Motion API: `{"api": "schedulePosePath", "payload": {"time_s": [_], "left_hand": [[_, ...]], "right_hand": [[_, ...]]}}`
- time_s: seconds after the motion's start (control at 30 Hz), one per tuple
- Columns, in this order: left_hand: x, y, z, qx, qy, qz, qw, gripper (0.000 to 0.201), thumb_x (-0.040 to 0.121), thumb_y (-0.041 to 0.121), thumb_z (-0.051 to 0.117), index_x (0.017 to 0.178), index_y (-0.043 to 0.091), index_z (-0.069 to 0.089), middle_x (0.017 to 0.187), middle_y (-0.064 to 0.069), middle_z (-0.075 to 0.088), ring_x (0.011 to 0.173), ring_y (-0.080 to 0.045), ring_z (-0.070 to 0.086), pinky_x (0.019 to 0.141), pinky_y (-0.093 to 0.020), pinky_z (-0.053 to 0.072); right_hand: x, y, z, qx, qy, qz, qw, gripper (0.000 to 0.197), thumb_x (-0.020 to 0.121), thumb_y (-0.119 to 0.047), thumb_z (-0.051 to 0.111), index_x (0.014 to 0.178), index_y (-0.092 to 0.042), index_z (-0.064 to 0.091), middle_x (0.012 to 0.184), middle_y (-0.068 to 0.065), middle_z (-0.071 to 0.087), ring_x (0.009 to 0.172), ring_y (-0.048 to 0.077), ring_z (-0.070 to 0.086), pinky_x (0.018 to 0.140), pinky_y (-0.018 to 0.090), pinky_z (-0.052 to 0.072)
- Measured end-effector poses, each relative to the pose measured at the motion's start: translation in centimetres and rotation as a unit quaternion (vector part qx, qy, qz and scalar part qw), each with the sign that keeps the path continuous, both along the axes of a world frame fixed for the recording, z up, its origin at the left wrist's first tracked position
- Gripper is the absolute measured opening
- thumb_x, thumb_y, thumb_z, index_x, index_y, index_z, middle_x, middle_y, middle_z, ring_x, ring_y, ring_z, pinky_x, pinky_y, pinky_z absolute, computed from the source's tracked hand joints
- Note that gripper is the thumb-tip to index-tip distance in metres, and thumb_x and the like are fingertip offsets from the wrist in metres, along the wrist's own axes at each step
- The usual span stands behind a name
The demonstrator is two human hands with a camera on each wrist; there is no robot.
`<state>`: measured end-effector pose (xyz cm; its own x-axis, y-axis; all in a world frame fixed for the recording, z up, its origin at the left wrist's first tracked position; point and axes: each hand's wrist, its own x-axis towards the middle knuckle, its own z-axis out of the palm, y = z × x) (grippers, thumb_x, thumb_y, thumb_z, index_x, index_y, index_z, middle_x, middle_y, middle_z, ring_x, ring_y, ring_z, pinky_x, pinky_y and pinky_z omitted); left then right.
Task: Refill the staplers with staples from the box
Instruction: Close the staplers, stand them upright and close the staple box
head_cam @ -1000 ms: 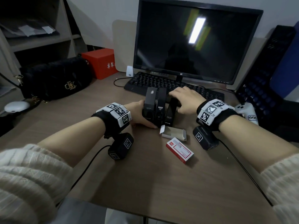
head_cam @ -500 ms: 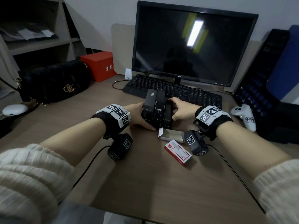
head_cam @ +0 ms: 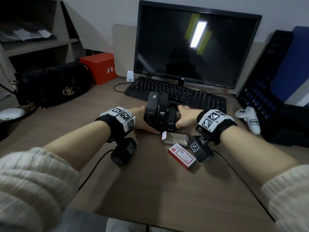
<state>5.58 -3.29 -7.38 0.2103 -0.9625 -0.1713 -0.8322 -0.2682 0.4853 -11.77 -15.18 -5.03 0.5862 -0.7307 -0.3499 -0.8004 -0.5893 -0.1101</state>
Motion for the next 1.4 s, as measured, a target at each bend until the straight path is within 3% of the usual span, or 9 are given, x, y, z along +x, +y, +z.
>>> {"api": "schedulePosePath", "payload": {"time_s": [0.1,0.33,0.5,0.6,0.83,0.93,1.1,1.27,1.4], "left_hand": [[0.0,0.1,-0.1,0.002,-0.003,0.006,1.0,0.12,0.031,0.075,0.078,0.137,0.03,0.042,0.124,0.012,0.06,0.109,-0.01,0.06,0.094,-0.038,0.053],[-0.4,0.4,0.6,0.043,-0.017,-0.036,0.998,0.066,0.074,0.04,0.082,0.128,0.027,0.047,0.112,0.006,0.062,0.094,-0.019,0.067,0.043,-0.017,0.052],[-0.5,0.4,0.5,0.02,-0.021,-0.054,0.998,0.06,0.077,0.038,0.08,0.127,0.031,0.048,0.113,0.01,0.059,0.105,-0.011,0.06,0.065,-0.01,0.045],[-0.5,0.2,0.5,0.017,-0.02,-0.057,0.998,0.065,0.075,0.041,0.081,0.131,0.026,0.052,0.12,0.008,0.061,0.107,-0.008,0.055,0.086,-0.016,0.038],[0.1,-0.5,-0.1,0.038,-0.028,-0.029,0.998,0.082,0.055,0.064,0.082,0.126,0.032,0.056,0.115,0.012,0.065,0.105,-0.01,0.061,0.096,-0.031,0.048],[0.4,-1.0,-0.2,0.041,-0.021,-0.011,0.999,0.097,0.036,0.076,0.079,0.121,0.035,0.055,0.108,0.011,0.067,0.095,-0.012,0.067,0.085,-0.039,0.058],[-0.2,-0.2,1.1,0.065,-0.01,-0.019,0.998,0.061,0.062,0.051,0.086,0.11,0.037,0.051,0.099,0.009,0.066,0.08,-0.011,0.068,0.049,-0.025,0.054],[-0.2,-0.2,1.0,0.061,-0.011,-0.021,0.998,0.065,0.059,0.055,0.086,0.112,0.034,0.053,0.1,0.009,0.066,0.085,-0.01,0.067,0.067,-0.032,0.061],[-0.8,0.4,1.4,0.051,-0.006,-0.021,0.998,0.057,0.072,0.041,0.083,0.115,0.033,0.046,0.096,0.01,0.062,0.067,-0.001,0.059,0.051,-0.018,0.052]], "right_hand": [[-0.2,-0.1,0.2,0.003,0.012,-0.004,1.0,0.074,0.08,-0.035,0.064,0.14,-0.014,0.027,0.131,0.009,0.042,0.102,0.025,0.052,0.083,0.035,0.05],[-0.7,0.0,0.4,0.182,-0.017,0.025,0.983,0.062,0.08,-0.028,0.074,0.127,-0.014,0.036,0.076,0.005,0.063,0.055,0.016,0.051,0.046,0.025,0.039],[-1.2,0.2,0.1,0.277,-0.104,0.049,0.954,0.057,0.071,-0.032,0.085,0.118,-0.022,0.056,0.091,-0.001,0.071,0.075,0.01,0.064,0.062,0.027,0.035],[-1.0,0.6,-0.2,0.245,-0.119,0.056,0.961,0.047,0.074,-0.041,0.081,0.112,-0.025,0.059,0.09,-0.007,0.074,0.074,0.009,0.068,0.051,0.021,0.034],[-0.7,0.9,-0.4,0.229,-0.146,0.047,0.961,0.03,0.081,-0.035,0.077,0.104,-0.026,0.06,0.088,-0.007,0.074,0.076,0.011,0.071,0.055,0.019,0.042],[-0.6,0.8,-0.6,0.234,-0.15,0.042,0.96,0.042,0.078,-0.035,0.079,0.113,-0.017,0.064,0.089,0.0,0.076,0.078,0.014,0.073,0.058,0.022,0.045],[-0.2,0.5,-1.0,0.235,-0.145,0.034,0.961,0.044,0.077,-0.037,0.079,0.111,-0.012,0.067,0.102,0.014,0.074,0.08,0.015,0.073,0.068,0.025,0.051],[-0.5,0.7,-1.2,0.253,-0.176,0.012,0.951,0.034,0.08,-0.03,0.078,0.108,-0.015,0.064,0.095,0.008,0.071,0.072,0.012,0.068,0.074,0.026,0.053],[-0.6,1.4,-0.6,0.256,-0.161,0.008,0.953,0.035,0.082,-0.032,0.076,0.111,-0.018,0.063,0.094,0.001,0.068,0.074,0.011,0.064,0.073,0.024,0.051]]}}
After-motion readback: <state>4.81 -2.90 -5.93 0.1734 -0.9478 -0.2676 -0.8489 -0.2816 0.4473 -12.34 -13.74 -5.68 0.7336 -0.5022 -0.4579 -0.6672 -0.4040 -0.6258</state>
